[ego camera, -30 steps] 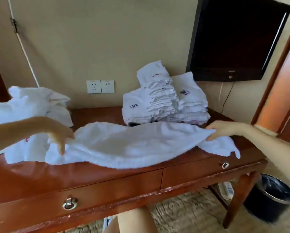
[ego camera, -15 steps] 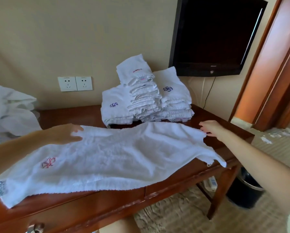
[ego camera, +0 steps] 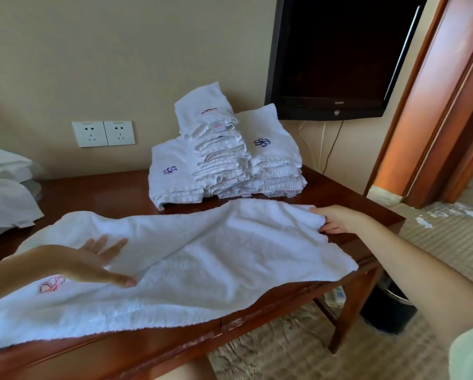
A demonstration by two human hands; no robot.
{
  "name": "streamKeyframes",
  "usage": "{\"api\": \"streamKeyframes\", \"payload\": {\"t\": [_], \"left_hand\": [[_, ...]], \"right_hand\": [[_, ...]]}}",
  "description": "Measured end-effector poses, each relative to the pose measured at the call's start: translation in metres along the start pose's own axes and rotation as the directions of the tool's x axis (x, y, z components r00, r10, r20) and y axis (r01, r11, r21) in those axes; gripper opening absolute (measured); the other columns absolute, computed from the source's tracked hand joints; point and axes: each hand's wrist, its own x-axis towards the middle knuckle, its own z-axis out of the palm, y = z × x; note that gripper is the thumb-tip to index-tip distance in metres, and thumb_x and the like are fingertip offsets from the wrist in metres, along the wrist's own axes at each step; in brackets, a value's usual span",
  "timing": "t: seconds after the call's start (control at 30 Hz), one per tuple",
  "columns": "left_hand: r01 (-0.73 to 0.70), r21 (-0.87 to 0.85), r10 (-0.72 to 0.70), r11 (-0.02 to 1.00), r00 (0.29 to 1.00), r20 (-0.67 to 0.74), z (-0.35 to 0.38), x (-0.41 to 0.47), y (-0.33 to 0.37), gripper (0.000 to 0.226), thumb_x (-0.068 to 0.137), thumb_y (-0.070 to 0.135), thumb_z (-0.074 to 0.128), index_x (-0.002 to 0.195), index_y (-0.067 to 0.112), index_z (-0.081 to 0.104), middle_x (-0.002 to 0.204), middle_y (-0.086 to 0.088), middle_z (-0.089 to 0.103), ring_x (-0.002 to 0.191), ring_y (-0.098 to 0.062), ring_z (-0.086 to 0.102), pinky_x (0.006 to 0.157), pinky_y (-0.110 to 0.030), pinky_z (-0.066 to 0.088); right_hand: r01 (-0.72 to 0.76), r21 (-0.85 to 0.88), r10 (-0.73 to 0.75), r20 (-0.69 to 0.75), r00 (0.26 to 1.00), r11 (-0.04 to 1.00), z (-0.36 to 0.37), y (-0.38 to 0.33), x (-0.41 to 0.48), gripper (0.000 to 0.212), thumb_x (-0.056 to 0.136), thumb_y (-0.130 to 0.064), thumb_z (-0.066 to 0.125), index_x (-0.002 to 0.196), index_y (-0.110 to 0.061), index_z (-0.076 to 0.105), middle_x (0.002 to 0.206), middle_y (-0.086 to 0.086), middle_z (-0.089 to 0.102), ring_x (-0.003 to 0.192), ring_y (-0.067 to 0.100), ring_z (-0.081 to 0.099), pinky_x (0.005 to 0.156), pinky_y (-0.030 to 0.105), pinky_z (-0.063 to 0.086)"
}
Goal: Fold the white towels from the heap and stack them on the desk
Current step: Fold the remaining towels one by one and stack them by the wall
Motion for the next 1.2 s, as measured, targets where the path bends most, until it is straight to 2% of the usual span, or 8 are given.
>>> {"api": "streamKeyframes", "payload": {"t": [0.13,0.23,0.4,0.5,0.77,1.03,1.17,1.2], "left_hand": [[-0.004,-0.124,-0.023,0.992,0.977,-0.212,-0.005,-0.008,0.004,0.07,0.086,0.074,0.018,0.143,0.055,-0.016,0.158,-0.013,0.01,0.141,-0.036,0.023,0.113,-0.045,0.024],[-0.029,-0.008,0.022,1.0,0.889,-0.457,-0.014,0.004,-0.01,0.101,0.062,0.09,-0.005,0.144,0.045,0.034,0.14,-0.001,0.046,0.122,-0.019,0.048,0.103,-0.035,0.039],[0.001,0.114,0.034,0.993,0.951,-0.306,-0.002,0.031,-0.012,0.081,0.08,0.082,0.002,0.151,0.042,-0.002,0.162,0.007,-0.005,0.149,-0.02,-0.002,0.118,-0.053,0.005],[-0.025,0.001,0.024,1.0,0.955,-0.295,0.001,0.048,-0.02,0.112,0.045,0.099,-0.008,0.143,0.045,-0.02,0.156,0.01,-0.022,0.148,-0.027,-0.009,0.115,-0.059,0.004],[0.045,-0.031,-0.055,0.998,0.857,-0.512,-0.026,0.056,-0.022,0.093,0.068,0.089,-0.008,0.147,0.048,0.018,0.154,0.008,0.03,0.136,-0.013,0.038,0.112,-0.033,0.03],[0.198,0.251,-0.074,0.947,0.9,-0.429,0.008,0.057,-0.032,0.086,0.097,0.035,0.049,0.138,0.013,-0.024,0.132,-0.012,-0.05,0.14,-0.049,-0.02,0.108,-0.066,0.019],[0.185,0.346,-0.083,0.92,0.953,-0.291,0.017,0.026,-0.012,0.078,0.091,0.058,0.046,0.151,0.036,0.002,0.158,-0.02,0.005,0.13,-0.063,0.024,0.082,-0.077,0.035],[0.172,0.309,-0.089,0.935,0.96,-0.267,0.022,0.022,-0.012,0.081,0.085,0.078,0.012,0.152,0.034,0.002,0.158,-0.02,0.014,0.13,-0.06,0.028,0.084,-0.076,0.035]], "right_hand": [[0.032,0.224,0.019,-0.221,0.975,0.974,-0.008,0.007,-0.017,0.043,0.099,-0.022,0.054,0.139,-0.009,0.046,0.125,0.018,0.06,0.113,0.034,0.059,0.087,0.042,0.05],[0.067,0.29,0.033,-0.326,0.945,0.955,-0.024,0.011,-0.017,0.042,0.1,-0.018,0.052,0.141,-0.013,0.046,0.136,0.017,0.054,0.121,0.033,0.054,0.094,0.039,0.046],[0.108,0.331,0.042,-0.416,0.908,0.937,-0.037,0.017,-0.01,0.041,0.101,-0.017,0.046,0.142,-0.014,0.045,0.138,0.014,0.051,0.126,0.032,0.049,0.094,0.038,0.043],[0.094,0.249,0.022,-0.427,0.904,0.964,-0.034,0.019,-0.004,0.043,0.101,-0.019,0.047,0.143,-0.014,0.043,0.138,0.014,0.052,0.123,0.033,0.051,0.102,0.042,0.043],[0.065,-0.06,-0.087,-0.546,0.833,0.996,-0.01,0.029,0.031,0.036,0.1,-0.024,0.045,0.134,-0.015,0.055,0.128,0.014,0.06,0.114,0.035,0.057,0.09,0.037,0.045],[-0.022,-0.539,-0.342,-0.566,0.751,0.842,0.003,0.018,0.074,0.032,0.102,-0.024,0.042,0.127,-0.014,0.06,0.13,0.017,0.048,0.111,0.04,0.054,0.086,0.04,0.042],[0.05,-0.589,-0.413,-0.502,0.76,0.807,-0.001,0.011,0.101,0.029,0.101,-0.023,0.044,0.112,-0.008,0.066,0.124,0.018,0.051,0.106,0.04,0.055,0.081,0.04,0.042],[0.062,-0.596,-0.426,-0.494,0.758,0.801,-0.001,0.01,0.106,0.028,0.101,-0.023,0.045,0.11,-0.008,0.066,0.123,0.018,0.052,0.106,0.04,0.055,0.081,0.039,0.042]]}}
